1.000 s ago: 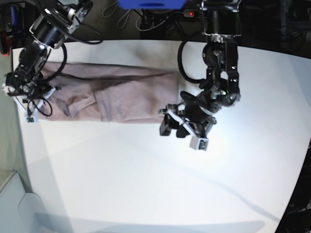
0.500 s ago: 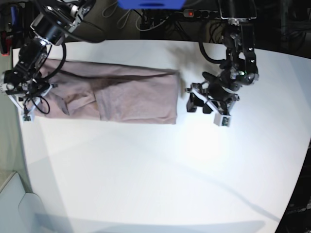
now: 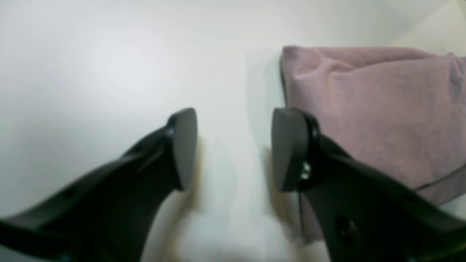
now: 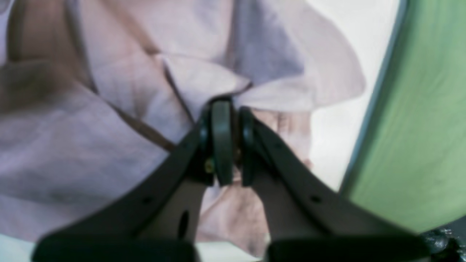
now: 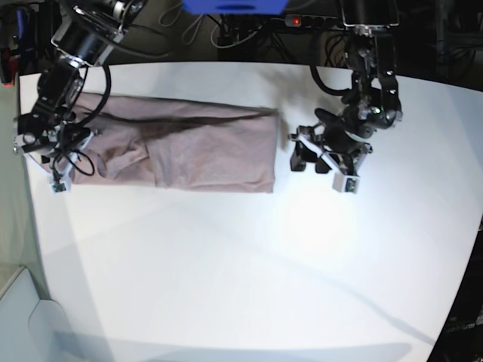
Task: Layout the t-shirt on the table in an organized manner, then fold the t-shirt properly
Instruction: 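Release the folded end and press it flat with the left gripper, then grasp the folded shirt ends with both grippers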
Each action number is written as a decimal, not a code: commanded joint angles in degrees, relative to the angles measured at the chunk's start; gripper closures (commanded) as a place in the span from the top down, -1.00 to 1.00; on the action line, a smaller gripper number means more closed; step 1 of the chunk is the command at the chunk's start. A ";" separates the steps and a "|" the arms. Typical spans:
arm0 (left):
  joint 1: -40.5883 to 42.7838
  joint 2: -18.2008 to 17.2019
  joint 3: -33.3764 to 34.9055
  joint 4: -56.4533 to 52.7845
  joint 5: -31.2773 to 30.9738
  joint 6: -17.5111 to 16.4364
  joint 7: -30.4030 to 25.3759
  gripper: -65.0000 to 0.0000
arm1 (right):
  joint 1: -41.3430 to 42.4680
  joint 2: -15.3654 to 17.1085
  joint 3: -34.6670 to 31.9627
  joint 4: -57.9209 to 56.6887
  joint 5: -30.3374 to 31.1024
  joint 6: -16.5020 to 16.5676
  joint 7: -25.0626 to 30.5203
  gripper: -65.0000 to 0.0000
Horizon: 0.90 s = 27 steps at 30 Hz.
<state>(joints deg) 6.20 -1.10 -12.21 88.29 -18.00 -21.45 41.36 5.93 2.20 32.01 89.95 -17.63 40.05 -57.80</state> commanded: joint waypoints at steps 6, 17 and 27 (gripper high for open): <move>-1.14 -0.08 0.12 0.90 -0.86 -0.48 -1.14 0.00 | 0.70 0.66 -0.32 1.34 -6.33 -0.05 0.35 -0.13; -0.79 -0.26 -0.23 1.07 -0.86 -0.57 -1.14 0.00 | 0.79 1.10 0.03 0.90 -6.33 -0.05 0.61 0.34; 0.53 -0.52 -0.32 2.04 -0.86 -0.57 -1.14 0.00 | 2.55 2.33 3.55 -4.99 -6.33 -0.05 0.97 0.34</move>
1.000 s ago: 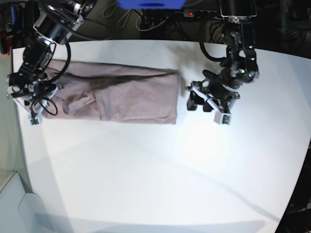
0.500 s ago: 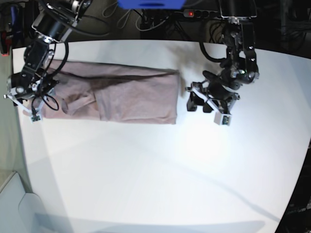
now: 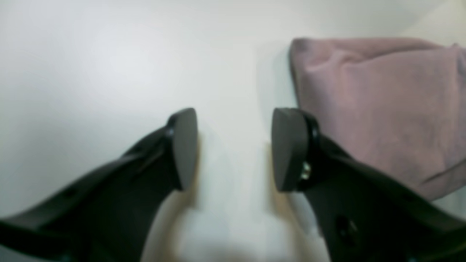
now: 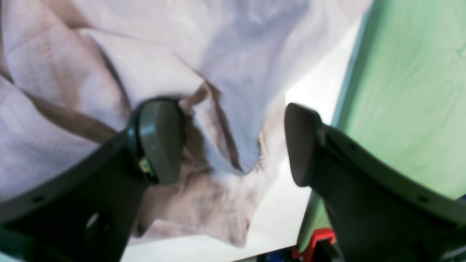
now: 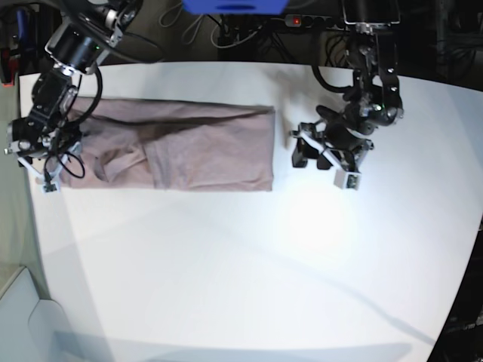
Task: Layout the t-shirt on the table in an organized manner, then fold the t-shirt properly
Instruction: 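Grasp the folded shirt ends with both grippers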
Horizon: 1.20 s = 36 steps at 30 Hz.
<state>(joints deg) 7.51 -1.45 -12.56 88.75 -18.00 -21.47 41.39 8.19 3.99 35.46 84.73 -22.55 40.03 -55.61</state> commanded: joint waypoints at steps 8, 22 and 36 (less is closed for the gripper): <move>-0.78 -0.26 0.03 1.93 -0.86 -0.55 -1.17 0.00 | 0.21 0.54 0.19 0.15 -1.15 -0.03 -1.22 0.34; 0.36 -0.26 0.03 2.46 -0.86 -0.55 -1.17 0.00 | -0.23 -1.40 2.38 0.41 3.95 -0.03 -4.39 0.34; 1.15 -1.76 -2.96 8.44 -0.86 -0.55 -1.08 0.00 | -1.55 -8.52 -4.03 7.36 3.69 -0.03 -6.93 0.34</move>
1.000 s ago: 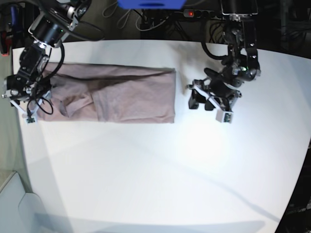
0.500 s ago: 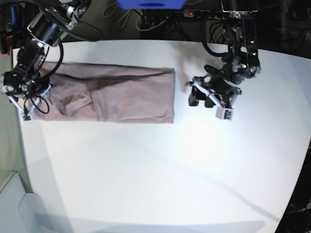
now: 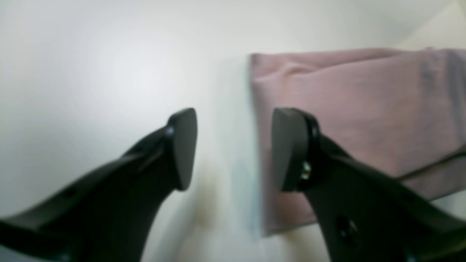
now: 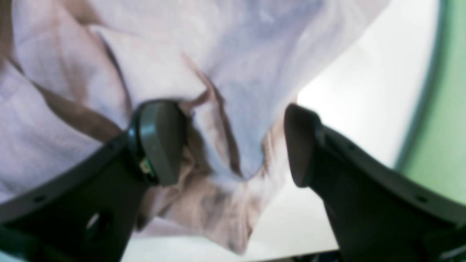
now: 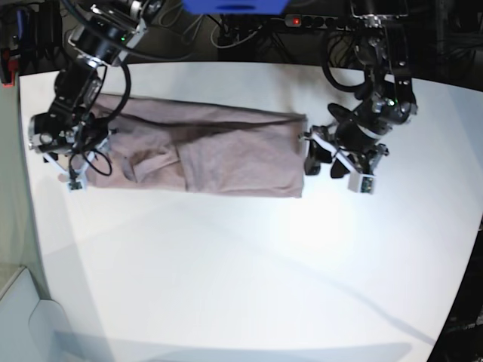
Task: Layout the t-shirt on the table in an organized manner, then fold the t-shirt properly
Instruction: 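Grasp the folded shirt ends with both grippers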
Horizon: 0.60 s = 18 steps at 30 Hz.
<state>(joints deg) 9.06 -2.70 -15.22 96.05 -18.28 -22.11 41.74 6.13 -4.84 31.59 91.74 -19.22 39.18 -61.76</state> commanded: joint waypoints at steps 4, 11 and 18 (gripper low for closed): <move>0.04 -0.60 -1.44 2.28 -0.57 0.09 -1.43 0.00 | 0.42 -0.65 -2.01 5.09 0.28 0.82 -0.88 0.34; 0.13 -1.21 -1.44 2.28 -0.57 0.09 -1.43 0.00 | 0.68 -0.48 -2.36 11.86 0.28 0.82 -5.36 0.34; 0.13 -1.21 -1.44 2.37 -0.57 0.09 -1.43 0.00 | 0.42 -0.39 -1.84 10.45 0.28 0.82 -5.19 0.34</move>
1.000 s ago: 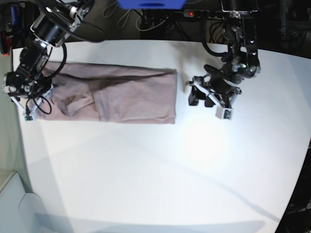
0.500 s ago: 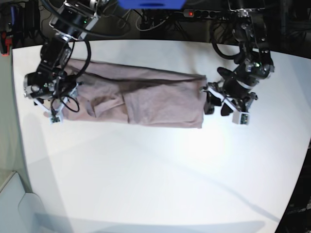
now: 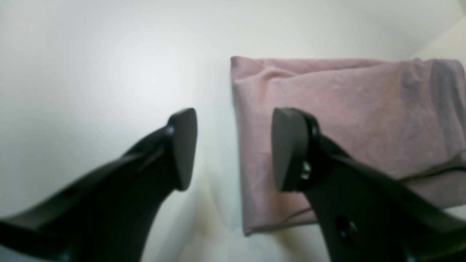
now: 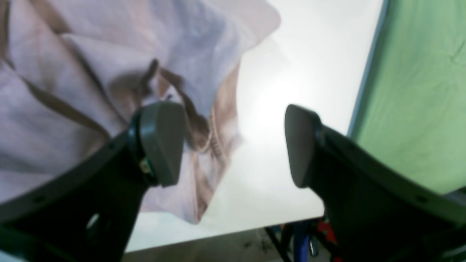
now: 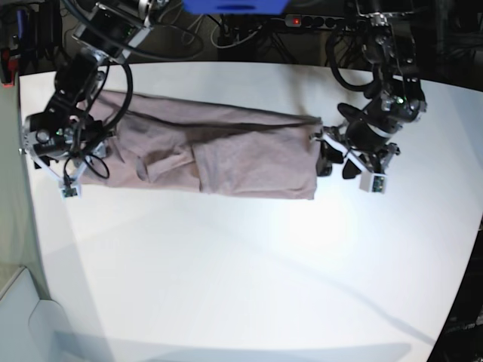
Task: Layout the t-shirt on the table in an organized manner, then fold the t-shirt properly
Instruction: 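Grasp the folded shirt ends with both grippers, then lift the strip end with the right gripper while the left holds its end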
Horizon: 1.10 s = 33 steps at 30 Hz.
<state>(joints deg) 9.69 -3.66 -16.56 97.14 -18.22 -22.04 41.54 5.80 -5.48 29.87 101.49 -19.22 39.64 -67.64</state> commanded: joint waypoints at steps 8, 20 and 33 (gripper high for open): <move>0.46 -0.43 -0.10 1.98 -0.64 0.02 -1.23 0.00 | 1.01 1.74 -0.02 -5.10 0.37 0.36 1.04 0.34; 1.69 -0.43 -0.10 4.18 -0.64 0.02 -1.23 0.00 | 0.83 2.62 0.07 -7.12 0.89 0.36 1.13 0.34; 4.24 -0.51 -0.10 6.37 -0.64 0.02 -1.23 0.00 | -1.28 2.71 5.17 -7.12 14.96 0.36 0.52 0.33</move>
<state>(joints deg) 14.15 -3.84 -16.56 102.43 -18.22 -22.06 41.56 3.81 -3.03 35.18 93.47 -5.04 39.64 -67.33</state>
